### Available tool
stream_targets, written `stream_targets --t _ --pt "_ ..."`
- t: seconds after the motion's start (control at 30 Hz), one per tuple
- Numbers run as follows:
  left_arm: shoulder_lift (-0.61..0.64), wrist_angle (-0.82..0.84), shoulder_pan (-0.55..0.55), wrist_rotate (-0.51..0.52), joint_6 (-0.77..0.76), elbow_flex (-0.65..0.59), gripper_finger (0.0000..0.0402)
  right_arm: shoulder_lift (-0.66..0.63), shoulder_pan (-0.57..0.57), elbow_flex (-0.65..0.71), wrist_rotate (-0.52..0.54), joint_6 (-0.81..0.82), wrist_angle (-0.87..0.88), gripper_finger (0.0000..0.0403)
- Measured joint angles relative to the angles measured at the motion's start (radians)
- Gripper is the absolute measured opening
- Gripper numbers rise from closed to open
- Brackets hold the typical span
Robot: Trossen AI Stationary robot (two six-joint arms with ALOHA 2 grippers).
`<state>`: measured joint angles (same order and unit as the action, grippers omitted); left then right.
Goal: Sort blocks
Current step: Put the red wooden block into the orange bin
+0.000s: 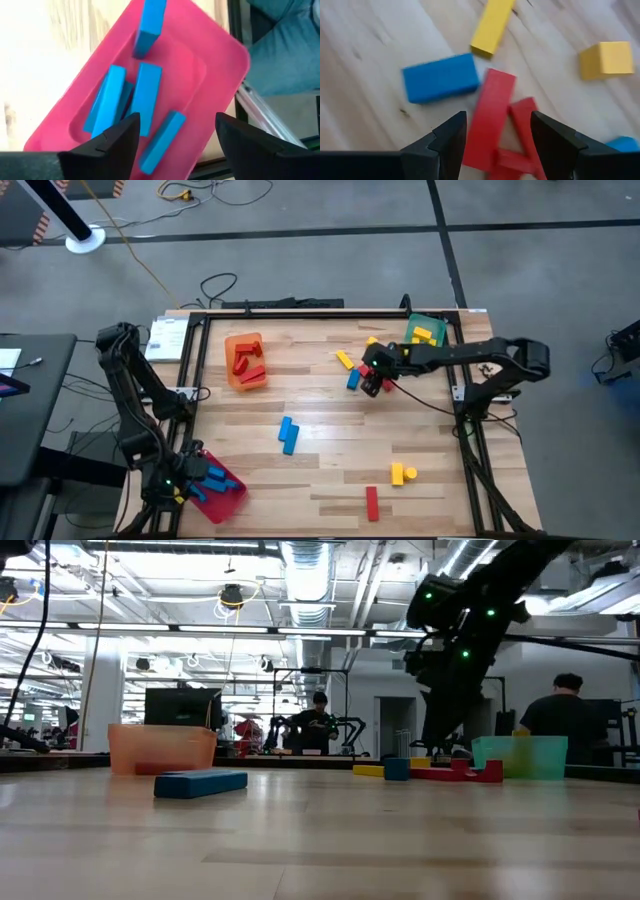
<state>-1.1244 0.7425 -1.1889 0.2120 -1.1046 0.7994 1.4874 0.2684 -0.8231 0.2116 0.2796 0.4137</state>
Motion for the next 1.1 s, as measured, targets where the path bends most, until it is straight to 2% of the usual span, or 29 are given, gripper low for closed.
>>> stream_targets --t 0.27,0.37,0.43,0.67,0.97,1.1 --pt "0.007 0.001 0.000 0.055 0.068 0.042 0.0252 0.049 0.119 -0.112 -0.002 -0.162 0.191 0.0233" --pt "0.007 -0.002 0.000 0.083 0.107 0.058 0.0252 0.078 0.156 -0.121 -0.049 -0.211 0.222 0.0233" --pt "0.007 -0.008 0.000 0.094 0.127 0.063 0.0252 0.103 0.177 -0.121 -0.088 -0.233 0.230 0.0233" --pt "0.007 -0.008 0.000 0.106 0.155 0.069 0.0252 0.180 0.213 -0.123 -0.108 -0.277 0.220 0.0233" --pt "0.007 -0.006 0.000 0.119 0.166 0.069 0.0252 0.198 0.224 -0.124 -0.120 -0.307 0.170 0.0233" --pt "0.007 -0.006 0.000 0.123 0.166 0.069 0.0252 0.200 0.224 -0.123 -0.165 -0.306 0.166 0.0233"
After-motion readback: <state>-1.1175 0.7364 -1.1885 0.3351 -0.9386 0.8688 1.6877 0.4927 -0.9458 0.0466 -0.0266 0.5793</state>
